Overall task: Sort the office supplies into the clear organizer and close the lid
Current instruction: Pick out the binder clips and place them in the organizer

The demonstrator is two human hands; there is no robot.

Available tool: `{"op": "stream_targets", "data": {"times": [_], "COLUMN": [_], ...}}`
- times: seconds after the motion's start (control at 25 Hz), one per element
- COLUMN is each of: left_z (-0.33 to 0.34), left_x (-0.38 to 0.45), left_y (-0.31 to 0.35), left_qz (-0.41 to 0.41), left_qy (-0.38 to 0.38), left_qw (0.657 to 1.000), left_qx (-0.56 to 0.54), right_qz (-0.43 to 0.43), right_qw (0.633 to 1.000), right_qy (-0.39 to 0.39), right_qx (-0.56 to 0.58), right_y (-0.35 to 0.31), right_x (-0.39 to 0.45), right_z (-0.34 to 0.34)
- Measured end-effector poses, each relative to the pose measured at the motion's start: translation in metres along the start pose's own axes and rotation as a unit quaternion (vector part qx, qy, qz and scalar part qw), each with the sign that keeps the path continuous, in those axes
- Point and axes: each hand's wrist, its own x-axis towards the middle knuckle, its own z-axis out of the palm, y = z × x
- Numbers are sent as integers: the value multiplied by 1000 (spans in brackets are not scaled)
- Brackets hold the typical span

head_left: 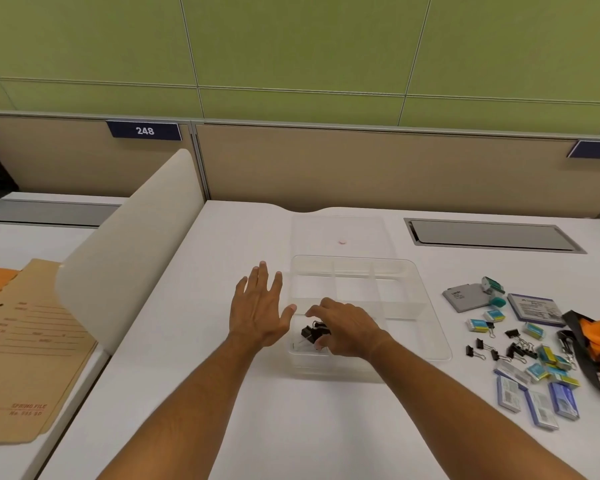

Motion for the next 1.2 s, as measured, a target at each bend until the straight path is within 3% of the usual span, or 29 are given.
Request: {"op": "stream_targets", "data": {"times": [0.52,0.68,1.2], "left_z": [4,2,0], "left_x": [-2,-3,-3], "left_y": [6,10,86], "left_qz": [-3,5,81], "left_qy": [-10,-6,-4], "left_qw": [1000,999,994], "left_qx": [-23,-37,-68], "right_qz": [29,54,179], "right_qw": [975,981,977], "right_qy": [78,117,108], "right_qx": [205,145,-25], "right_y": [-1,8,61], "right_x": [3,-8,-78], "right_z": [-4,-5,13]}}
